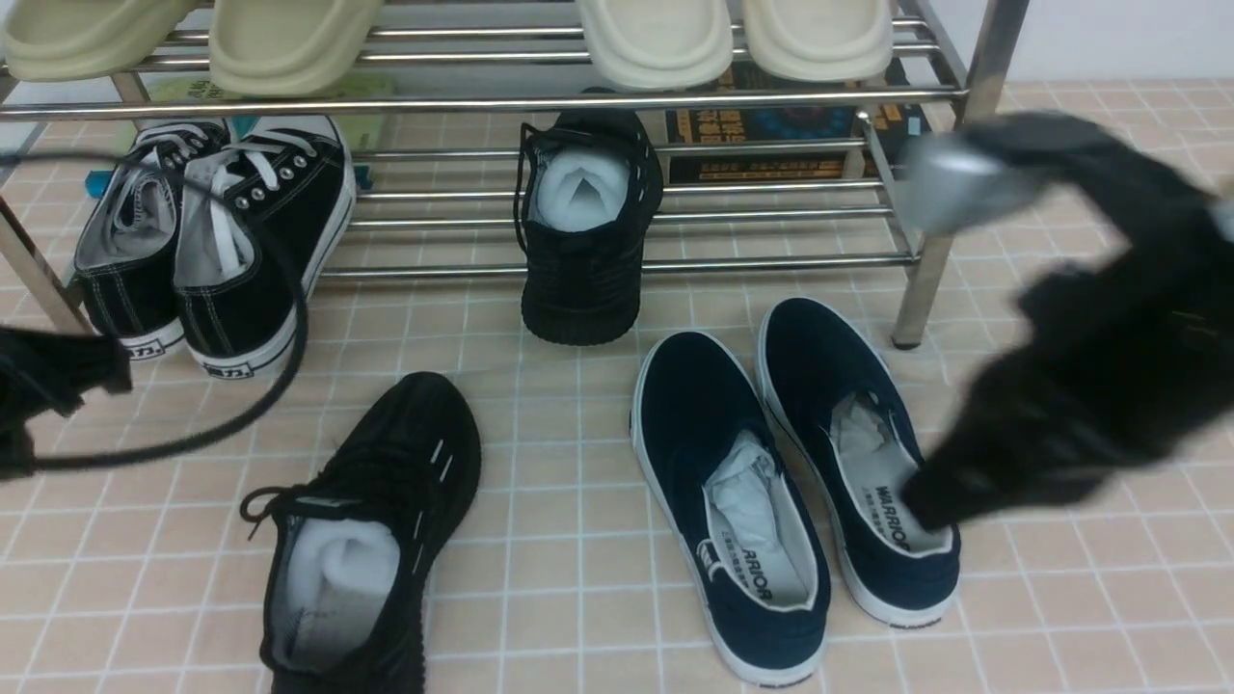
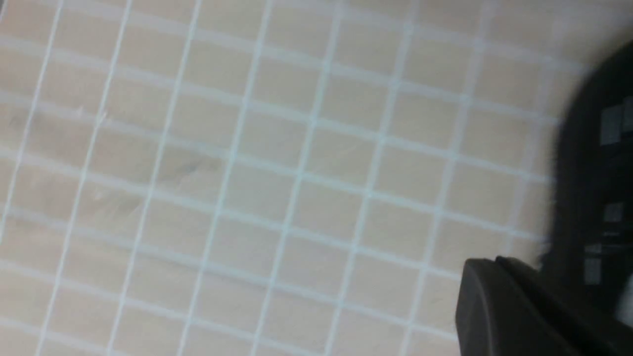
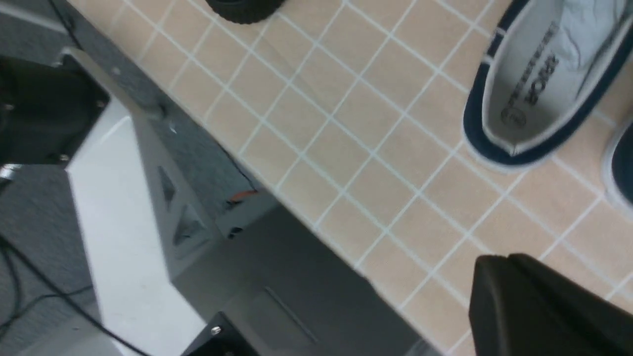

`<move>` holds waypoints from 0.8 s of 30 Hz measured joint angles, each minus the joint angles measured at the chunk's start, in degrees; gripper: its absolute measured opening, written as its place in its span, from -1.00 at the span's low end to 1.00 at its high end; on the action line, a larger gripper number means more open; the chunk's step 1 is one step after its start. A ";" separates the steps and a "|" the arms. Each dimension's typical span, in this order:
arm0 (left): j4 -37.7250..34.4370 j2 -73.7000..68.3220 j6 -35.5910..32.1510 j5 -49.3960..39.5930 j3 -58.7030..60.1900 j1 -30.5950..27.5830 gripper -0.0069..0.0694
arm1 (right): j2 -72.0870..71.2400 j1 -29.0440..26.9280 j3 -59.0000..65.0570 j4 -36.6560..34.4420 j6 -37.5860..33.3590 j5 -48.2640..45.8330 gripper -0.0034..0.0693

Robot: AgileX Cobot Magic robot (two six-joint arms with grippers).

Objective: Take the shoes off the shelf from the light coffee tablecloth by hand.
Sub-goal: 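Reach toward the shoe rack and grasp a shoe on it with the right gripper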

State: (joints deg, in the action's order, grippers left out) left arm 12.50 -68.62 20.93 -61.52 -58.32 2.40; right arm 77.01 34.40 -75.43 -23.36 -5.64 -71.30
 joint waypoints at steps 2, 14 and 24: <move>-2.54 -3.84 -3.15 -0.59 0.00 -3.07 -0.80 | 5.68 3.12 -5.55 3.04 1.51 0.00 -0.91; -17.82 -8.36 -15.01 -3.35 0.00 -7.63 -0.79 | 33.07 8.07 -39.33 12.00 11.97 -0.06 -0.84; -18.97 -8.42 -15.36 -2.99 0.00 -7.70 -0.77 | 47.25 8.14 -56.47 20.66 18.28 7.07 -0.26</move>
State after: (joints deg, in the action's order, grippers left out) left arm -6.47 -77.04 5.57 -64.51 -58.32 -5.29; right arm 124.26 42.54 -131.91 -2.70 12.64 -64.23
